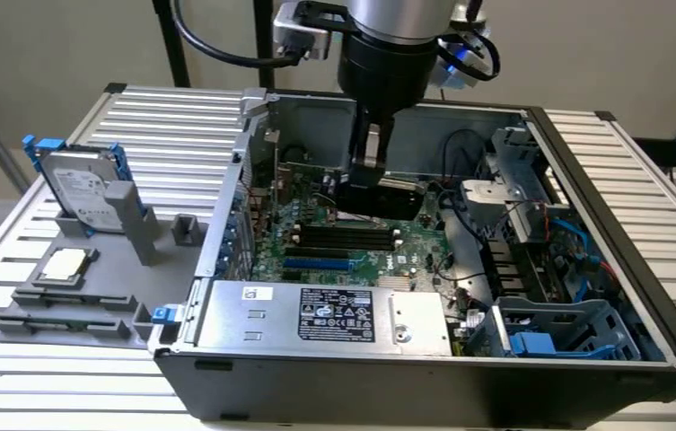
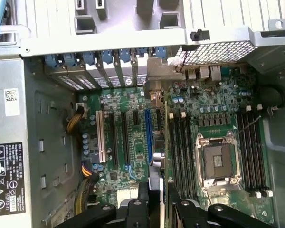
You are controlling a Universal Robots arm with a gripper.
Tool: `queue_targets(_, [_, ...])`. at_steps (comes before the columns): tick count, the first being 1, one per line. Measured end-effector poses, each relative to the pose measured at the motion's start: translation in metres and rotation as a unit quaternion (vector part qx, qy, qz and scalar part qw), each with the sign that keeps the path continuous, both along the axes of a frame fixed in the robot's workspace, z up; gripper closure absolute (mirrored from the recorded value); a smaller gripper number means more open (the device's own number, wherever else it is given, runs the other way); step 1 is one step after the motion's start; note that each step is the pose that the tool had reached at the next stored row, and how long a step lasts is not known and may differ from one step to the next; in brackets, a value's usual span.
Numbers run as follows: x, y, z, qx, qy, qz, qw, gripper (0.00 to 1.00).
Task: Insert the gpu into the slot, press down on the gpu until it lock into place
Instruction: 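Insert the gpu into the slot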
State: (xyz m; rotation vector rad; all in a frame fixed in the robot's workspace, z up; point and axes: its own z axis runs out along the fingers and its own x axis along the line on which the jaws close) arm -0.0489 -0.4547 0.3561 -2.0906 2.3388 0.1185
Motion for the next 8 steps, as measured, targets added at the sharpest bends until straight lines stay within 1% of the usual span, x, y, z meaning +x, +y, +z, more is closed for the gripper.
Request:
queue_targets(5, [-0.01, 0.0, -0.0083, 0.001, -0.0043, 0.007, 1.0, 0.74])
queue_targets(8, [-0.015, -0.0003, -0.0136, 0.0014, -0.006, 0.012, 0.9999, 0.74])
